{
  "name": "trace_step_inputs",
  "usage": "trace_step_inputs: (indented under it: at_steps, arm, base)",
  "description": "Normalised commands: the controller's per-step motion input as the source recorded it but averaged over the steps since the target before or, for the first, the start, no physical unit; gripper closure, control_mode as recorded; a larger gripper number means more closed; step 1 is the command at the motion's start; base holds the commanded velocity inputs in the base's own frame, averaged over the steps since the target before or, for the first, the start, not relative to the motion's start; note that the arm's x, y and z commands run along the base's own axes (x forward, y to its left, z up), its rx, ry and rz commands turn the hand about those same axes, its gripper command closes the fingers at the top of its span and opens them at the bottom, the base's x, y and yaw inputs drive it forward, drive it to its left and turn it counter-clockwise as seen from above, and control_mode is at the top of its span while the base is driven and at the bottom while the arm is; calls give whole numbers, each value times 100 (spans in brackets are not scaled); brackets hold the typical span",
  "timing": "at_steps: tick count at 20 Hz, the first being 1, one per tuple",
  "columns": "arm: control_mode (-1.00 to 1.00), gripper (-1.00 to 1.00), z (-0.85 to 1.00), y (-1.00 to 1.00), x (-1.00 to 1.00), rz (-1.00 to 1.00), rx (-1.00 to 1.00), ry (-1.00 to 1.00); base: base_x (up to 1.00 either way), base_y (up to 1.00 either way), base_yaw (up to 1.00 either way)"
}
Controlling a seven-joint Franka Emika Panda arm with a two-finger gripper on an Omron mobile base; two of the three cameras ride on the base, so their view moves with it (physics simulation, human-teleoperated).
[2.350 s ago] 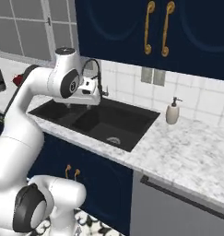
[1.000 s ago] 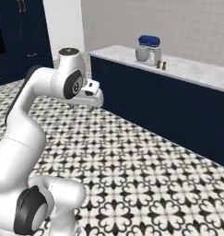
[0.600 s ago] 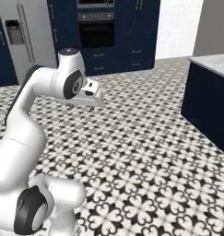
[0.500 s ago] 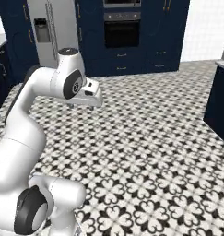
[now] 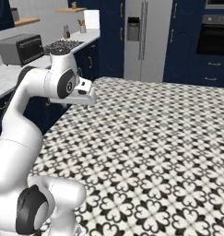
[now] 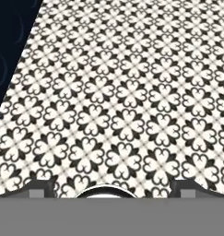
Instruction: Navigate to the stove.
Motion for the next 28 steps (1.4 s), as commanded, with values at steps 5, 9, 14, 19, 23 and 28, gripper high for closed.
trace_step_inputs:
  at_steps: [5,9,14,19,23,28]
  arm:
    - [100,-100,0,0,0,0,0,0]
    - [100,-100,0,0,0,0,0,0]
    - [100,-100,0,0,0,0,0,0]
    - [100,-100,0,0,0,0,0,0]
    - [100,-100,0,0,0,0,0,0]
    - [100,-100,0,0,0,0,0,0]
  base:
    - [100,0,5]
    - [100,0,5]
    - [100,0,9]
    - [100,0,8]
    - [100,0,4]
    - [100,0,3]
